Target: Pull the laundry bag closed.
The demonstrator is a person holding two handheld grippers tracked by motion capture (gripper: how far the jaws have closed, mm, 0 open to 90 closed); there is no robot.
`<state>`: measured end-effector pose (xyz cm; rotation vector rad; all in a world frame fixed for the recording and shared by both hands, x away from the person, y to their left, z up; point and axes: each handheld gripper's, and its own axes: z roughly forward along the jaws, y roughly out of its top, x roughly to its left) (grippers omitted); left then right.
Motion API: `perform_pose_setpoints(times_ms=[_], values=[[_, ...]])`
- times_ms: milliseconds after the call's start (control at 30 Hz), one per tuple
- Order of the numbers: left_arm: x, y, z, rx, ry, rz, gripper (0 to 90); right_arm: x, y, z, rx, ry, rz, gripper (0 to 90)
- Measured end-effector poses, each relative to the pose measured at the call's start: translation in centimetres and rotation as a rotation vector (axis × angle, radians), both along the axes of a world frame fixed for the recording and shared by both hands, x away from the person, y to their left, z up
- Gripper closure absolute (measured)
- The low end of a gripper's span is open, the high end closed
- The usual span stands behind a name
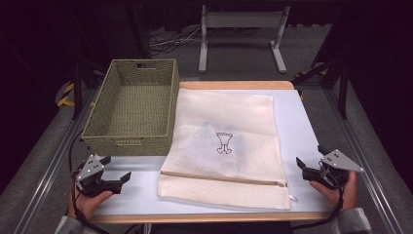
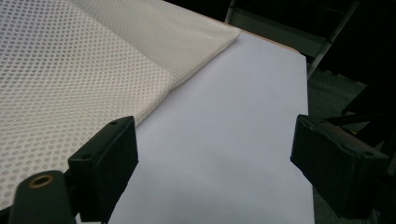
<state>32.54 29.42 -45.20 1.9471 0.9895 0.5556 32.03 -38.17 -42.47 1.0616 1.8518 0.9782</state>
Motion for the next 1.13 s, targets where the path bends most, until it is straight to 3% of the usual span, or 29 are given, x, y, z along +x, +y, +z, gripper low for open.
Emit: perform_pose_setpoints(times_ms=[300, 567, 833, 1133], values=[[0.25, -0.34, -0.24, 0.041, 0.005, -0.003, 5.7, -0.1, 0.33, -0.35, -0.024, 0.004, -0.005, 15.3], [0.4, -0.56, -0.4, 0.041, 0.019, -0.007, 5.7, -0.19, 0.23, -0.37, -0.027, -0.011, -0.021, 15.4], [0.27, -0.42, -0.17, 0.019, 0.007, 0.005, 5.7, -0.25, 0.31, -0.38, -0.037, -0.015, -0.021, 15.6], [0.38, -0.7, -0.05, 0.04, 0.003, -0.001, 5.6, -0.21, 0.06, -0.61, -0.034, 0.001, -0.03, 15.5]])
